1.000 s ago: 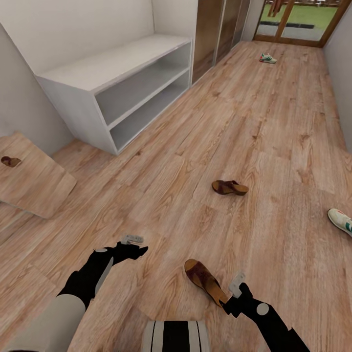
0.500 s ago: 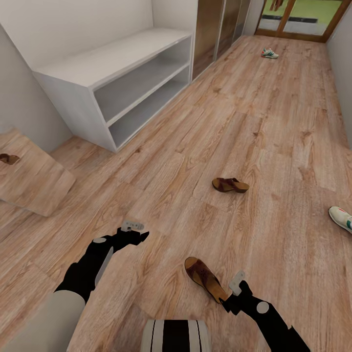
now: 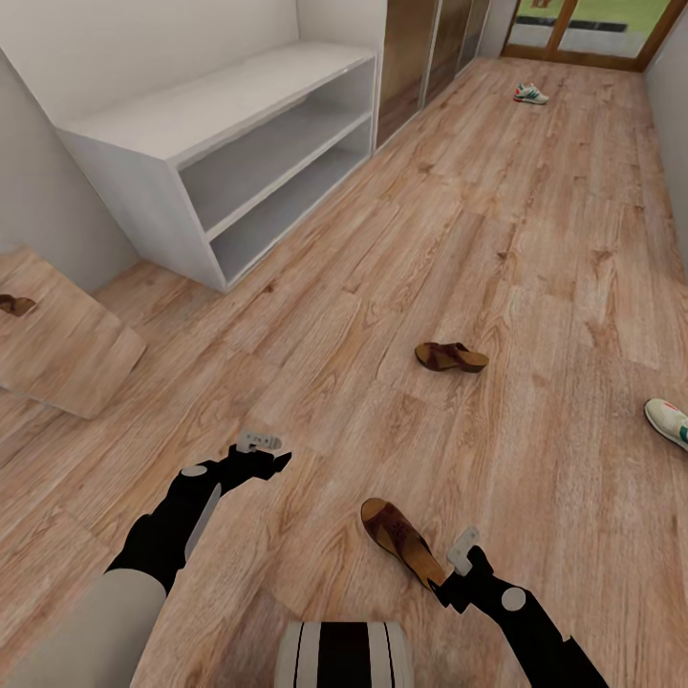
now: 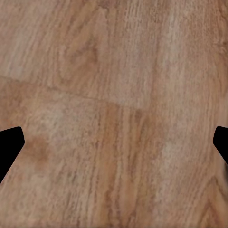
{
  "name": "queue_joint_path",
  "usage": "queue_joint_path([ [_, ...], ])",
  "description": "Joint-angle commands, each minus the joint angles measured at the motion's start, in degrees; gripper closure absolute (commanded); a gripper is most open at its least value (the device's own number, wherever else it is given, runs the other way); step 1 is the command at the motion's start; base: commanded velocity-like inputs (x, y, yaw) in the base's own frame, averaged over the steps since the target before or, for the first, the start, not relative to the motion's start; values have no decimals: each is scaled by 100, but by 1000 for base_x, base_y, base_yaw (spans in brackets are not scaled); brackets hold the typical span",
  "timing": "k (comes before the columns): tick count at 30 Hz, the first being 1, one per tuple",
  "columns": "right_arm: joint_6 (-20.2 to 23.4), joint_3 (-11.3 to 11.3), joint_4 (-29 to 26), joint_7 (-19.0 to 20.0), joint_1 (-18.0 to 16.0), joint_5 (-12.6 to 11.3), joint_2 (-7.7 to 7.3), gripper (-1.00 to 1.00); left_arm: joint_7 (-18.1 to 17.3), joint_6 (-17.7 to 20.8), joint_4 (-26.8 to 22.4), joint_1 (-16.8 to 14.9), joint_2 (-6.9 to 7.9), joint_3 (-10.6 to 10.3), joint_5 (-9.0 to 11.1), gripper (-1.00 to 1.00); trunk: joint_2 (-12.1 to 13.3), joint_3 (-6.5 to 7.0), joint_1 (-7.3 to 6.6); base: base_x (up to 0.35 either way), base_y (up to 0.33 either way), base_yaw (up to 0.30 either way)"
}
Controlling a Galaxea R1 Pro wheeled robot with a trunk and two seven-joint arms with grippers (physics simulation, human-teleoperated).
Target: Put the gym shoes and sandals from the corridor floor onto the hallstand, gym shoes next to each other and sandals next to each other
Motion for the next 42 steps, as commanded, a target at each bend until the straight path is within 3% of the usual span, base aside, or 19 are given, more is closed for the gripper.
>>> queue_joint_path([
  [1, 27, 0, -14, 28, 0, 30, -1, -100, -20, 20, -9, -1, 3, -5, -32, -100, -1, -4, -1, 0, 0, 0],
  [18, 27, 0, -33, 24, 0, 30, -1, -100, -28, 7, -10, 6, 4, -2, -30, -100, -23, -433, 40, 0, 0, 0],
  [27, 27, 0, -33, 19, 0, 30, -1, -100, -31, 10, -10, 6, 11, 1, -32, -100, -23, -461, 40, 0, 0, 0],
  [34, 27, -8, -33, 24, 0, 30, -1, -100, -28, 11, -10, 4, 12, -5, -32, -100, -32, -644, 58, 0, 0, 0],
  [42, 27, -9, -34, 20, 0, 30, -1, -100, -24, 11, -10, 5, 12, -6, -32, -100, -32, -703, 58, 0, 0, 0],
])
